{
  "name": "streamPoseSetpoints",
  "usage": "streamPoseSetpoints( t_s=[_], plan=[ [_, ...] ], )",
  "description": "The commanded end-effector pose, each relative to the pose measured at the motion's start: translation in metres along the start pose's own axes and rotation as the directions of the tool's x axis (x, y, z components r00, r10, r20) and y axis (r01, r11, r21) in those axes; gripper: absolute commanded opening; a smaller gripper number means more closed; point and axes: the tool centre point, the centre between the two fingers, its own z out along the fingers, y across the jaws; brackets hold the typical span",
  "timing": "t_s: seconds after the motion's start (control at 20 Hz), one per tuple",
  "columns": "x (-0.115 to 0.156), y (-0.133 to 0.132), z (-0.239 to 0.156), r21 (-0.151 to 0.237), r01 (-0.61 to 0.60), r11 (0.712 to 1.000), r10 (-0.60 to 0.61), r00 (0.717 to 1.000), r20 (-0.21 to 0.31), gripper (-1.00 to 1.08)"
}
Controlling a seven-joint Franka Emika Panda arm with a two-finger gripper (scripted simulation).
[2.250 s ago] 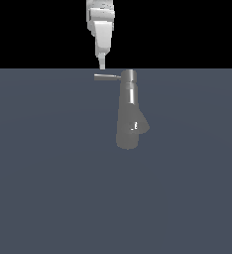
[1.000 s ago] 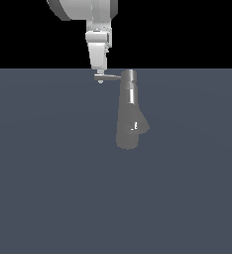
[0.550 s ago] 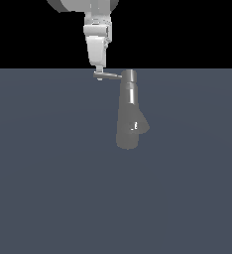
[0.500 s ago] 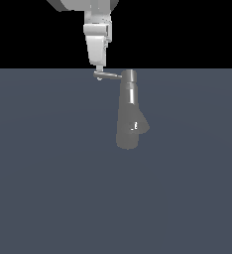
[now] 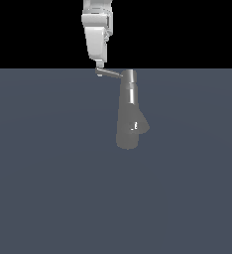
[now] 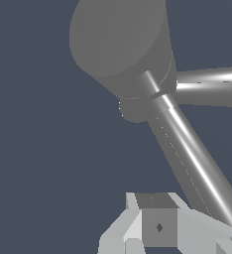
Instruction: Turn on the faucet by rotating a designated handle.
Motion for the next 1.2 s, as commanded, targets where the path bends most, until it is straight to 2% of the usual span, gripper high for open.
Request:
streamPoseSetpoints(
  t_s=[0.0, 0.2, 0.25, 1.15],
  plan=[
    [-0.006, 0.011, 0.001, -0.014, 0.008, 1.0, -0.008, 1.0, 0.001, -1.0],
    [-0.006, 0.02, -0.003, -0.014, 0.008, 1.0, -0.008, 1.0, 0.001, -1.0],
    [-0.002, 0.014, -0.006, 0.0, 0.003, 1.0, -0.003, 1.0, 0.001, -1.0],
    [0.044, 0.066, -0.024, -0.01, 0.007, 1.0, -0.007, 1.0, 0.001, -1.0]
  ],
)
